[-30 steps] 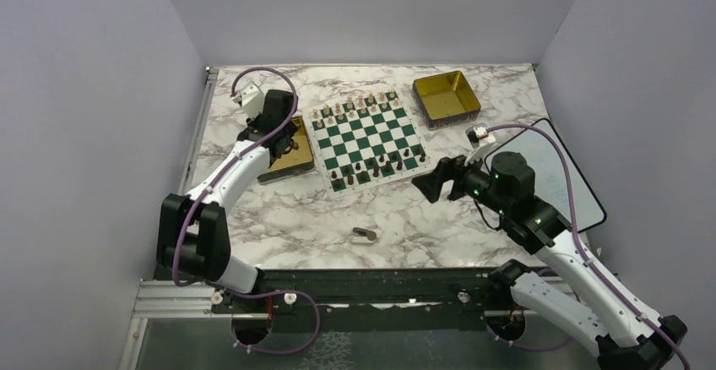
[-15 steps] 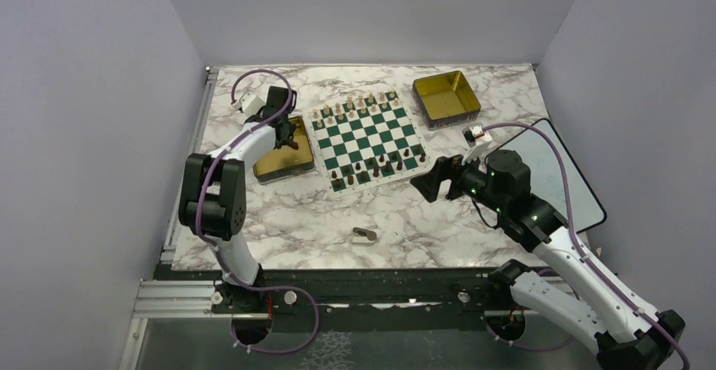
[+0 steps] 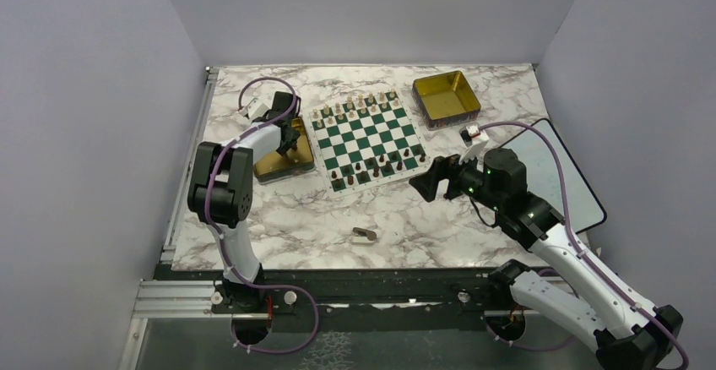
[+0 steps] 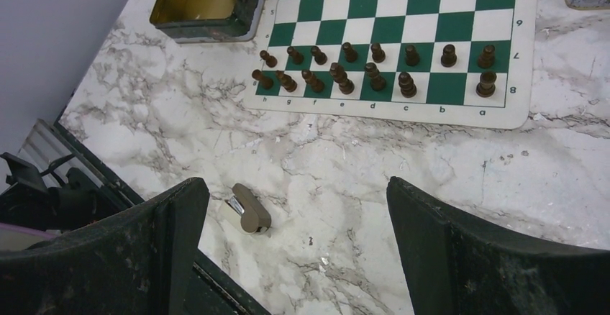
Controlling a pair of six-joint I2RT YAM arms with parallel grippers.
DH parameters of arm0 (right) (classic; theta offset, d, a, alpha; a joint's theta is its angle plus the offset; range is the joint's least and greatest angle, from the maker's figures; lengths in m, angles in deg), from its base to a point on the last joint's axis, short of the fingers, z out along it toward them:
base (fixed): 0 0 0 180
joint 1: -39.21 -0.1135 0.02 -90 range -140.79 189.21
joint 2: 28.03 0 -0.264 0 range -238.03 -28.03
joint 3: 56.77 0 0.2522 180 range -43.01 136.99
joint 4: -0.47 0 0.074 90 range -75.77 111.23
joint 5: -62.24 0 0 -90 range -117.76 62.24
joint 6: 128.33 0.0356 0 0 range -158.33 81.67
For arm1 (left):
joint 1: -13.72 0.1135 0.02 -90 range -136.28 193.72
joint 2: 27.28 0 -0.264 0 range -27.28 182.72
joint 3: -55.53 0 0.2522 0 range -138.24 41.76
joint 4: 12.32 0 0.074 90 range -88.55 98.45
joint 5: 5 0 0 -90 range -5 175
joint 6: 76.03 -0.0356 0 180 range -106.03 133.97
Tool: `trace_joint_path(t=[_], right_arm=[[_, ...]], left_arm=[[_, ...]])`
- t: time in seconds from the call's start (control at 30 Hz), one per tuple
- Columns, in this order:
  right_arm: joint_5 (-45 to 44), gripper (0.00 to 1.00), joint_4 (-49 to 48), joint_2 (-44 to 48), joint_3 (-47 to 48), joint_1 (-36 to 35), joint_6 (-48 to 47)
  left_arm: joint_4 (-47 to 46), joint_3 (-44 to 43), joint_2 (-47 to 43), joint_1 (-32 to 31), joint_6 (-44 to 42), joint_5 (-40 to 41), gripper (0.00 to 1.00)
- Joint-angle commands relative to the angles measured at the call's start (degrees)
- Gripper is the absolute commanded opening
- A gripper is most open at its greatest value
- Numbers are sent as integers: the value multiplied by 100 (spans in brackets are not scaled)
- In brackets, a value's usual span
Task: Set up the chess pieces on the board
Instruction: Pick up the chess piece from the storage box.
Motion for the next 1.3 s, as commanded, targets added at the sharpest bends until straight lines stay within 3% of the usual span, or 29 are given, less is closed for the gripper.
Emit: trace_joint_path(t=[0.0, 0.37, 0.73, 0.93, 1.27], right_arm=[[-137, 100, -94, 16, -1, -21, -119], [-181, 100, -82, 18, -7, -21, -155], [-434, 100, -86, -60, 64, -21, 271], [-260, 100, -186, 41, 24, -21, 396], [126, 90, -789, -306, 29, -21, 1074]], left_arm=[[-147, -238, 172, 28, -82, 3, 40], [-134, -218, 332, 28, 8, -95, 38], [66, -145, 72, 53, 214, -254, 16], [216, -70, -172, 72, 452, -300, 12], [373, 97, -1000, 79, 1061, -238, 12]])
